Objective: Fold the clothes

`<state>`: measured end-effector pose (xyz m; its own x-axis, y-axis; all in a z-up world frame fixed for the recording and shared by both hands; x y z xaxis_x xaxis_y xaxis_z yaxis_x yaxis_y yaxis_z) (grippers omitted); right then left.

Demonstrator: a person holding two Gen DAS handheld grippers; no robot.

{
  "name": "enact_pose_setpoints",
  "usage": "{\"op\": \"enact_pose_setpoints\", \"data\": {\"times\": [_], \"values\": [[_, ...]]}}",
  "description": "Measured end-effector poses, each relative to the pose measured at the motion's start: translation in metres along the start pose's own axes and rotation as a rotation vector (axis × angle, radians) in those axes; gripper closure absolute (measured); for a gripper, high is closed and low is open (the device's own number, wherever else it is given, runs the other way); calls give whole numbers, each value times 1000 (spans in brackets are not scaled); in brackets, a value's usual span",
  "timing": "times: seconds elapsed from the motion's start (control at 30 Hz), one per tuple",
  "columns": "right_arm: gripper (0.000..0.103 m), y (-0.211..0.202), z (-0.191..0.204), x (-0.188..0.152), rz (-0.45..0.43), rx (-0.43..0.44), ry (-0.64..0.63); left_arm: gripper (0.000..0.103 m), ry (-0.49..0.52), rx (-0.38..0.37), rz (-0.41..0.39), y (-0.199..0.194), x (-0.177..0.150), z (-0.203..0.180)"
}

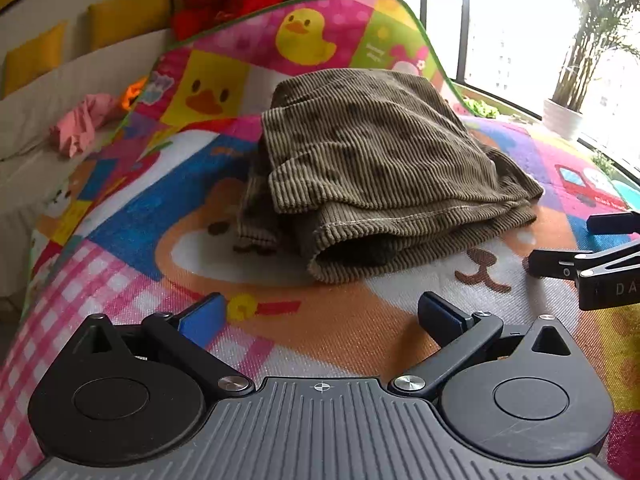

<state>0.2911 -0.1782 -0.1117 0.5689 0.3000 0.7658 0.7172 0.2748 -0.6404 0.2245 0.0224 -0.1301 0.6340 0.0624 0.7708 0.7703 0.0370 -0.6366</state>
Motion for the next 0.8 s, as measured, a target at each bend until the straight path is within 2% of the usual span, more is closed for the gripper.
{"op": "enact_pose_setpoints", "data": {"times": [0.8], "values": [[0, 1, -2, 0, 1, 11, 9, 0, -6, -6, 3, -1, 0, -1]]}}
Point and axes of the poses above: each gripper's, at about its wrist camera, not at the fingertips, and y roughly the way its jaws point, z to its left, x to its top, the point moved 9 cm from there along y, roughly the way its jaws point, and after that the axes turned 4 degrees about -y, right-handed, at the moved point
